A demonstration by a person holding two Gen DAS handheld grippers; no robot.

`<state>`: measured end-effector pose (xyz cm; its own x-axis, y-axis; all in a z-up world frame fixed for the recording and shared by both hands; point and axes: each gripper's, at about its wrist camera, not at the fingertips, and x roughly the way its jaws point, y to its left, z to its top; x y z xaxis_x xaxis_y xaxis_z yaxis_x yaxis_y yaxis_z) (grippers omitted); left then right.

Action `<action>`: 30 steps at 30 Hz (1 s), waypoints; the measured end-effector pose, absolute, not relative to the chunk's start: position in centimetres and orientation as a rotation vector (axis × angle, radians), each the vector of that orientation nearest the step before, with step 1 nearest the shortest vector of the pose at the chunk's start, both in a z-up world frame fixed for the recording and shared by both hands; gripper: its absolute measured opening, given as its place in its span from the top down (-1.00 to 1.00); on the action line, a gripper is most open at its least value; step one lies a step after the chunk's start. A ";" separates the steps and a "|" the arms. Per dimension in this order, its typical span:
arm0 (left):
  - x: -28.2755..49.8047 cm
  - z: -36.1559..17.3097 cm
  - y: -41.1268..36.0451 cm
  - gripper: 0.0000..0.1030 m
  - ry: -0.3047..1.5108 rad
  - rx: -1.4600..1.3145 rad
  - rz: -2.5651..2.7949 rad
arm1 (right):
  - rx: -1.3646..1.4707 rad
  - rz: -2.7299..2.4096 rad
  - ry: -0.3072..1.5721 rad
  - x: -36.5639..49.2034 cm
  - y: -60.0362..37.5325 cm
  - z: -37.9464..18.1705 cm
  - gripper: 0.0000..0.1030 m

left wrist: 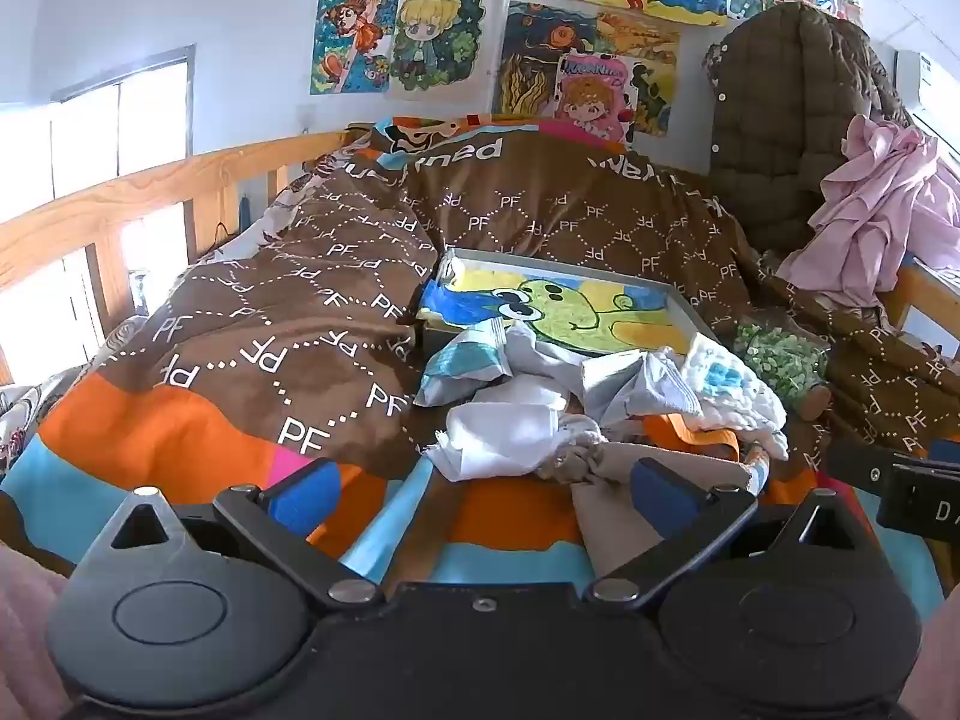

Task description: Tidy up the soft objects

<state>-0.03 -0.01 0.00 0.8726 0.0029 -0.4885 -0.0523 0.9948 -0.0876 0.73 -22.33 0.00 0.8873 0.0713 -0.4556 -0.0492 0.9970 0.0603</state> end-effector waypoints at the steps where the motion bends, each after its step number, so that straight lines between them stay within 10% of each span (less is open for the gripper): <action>1: 0.0 0.0 0.0 -0.99 0.511 -0.097 0.030 | 0.046 0.063 0.475 0.7 -22.3 0.0 -0.99; 30: 0.0 0.0 0.0 -0.99 0.515 -0.092 0.029 | 0.050 0.063 0.482 0.7 -22.4 -0.1 -0.99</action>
